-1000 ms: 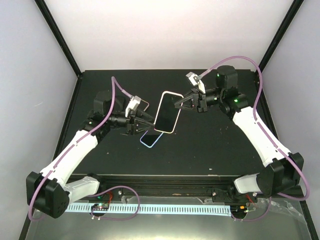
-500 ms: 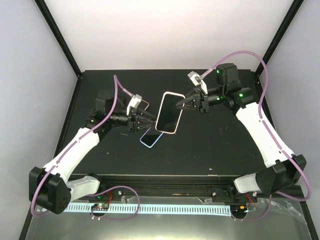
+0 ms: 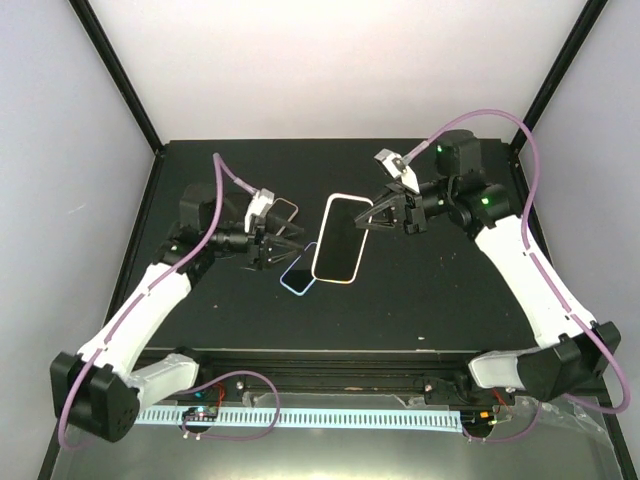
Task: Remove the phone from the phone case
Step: Remove the phone case from the phone.
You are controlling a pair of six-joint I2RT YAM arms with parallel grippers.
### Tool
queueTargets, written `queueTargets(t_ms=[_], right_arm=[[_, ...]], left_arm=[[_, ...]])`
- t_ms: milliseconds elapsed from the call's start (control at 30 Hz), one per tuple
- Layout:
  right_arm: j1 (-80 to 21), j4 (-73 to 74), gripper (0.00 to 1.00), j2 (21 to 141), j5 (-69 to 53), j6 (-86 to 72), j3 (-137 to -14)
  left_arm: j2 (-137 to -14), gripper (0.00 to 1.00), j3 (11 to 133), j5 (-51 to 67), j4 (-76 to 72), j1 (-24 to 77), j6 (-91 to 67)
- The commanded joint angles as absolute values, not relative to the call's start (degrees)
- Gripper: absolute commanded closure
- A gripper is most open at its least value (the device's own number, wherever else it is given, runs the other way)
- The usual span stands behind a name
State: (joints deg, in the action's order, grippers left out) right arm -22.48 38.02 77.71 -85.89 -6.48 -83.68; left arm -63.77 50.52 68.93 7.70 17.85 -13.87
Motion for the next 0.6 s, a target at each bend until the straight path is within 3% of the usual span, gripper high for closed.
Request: queueTargets(t_ms=[0,300,567], right_arm=[[-22.3,16.3,0.99,72.3,-85.9,-24.5,-78.4],[-22.3,13.9,0.99,72.4,-84.4,-27.8,-77.8],[-22.4,13.7,0.99,72.7,-83.3,-27.9,-77.4]], left_arm=[[-57.2,0.20,52.1,73.3,10.2,17.8,-12.4],[-53.2,0.01,52.2,68.7,9.7,20.7,-16.9],[-54.6,0.02,53.3,65.9,8.3,21.8,-19.5]])
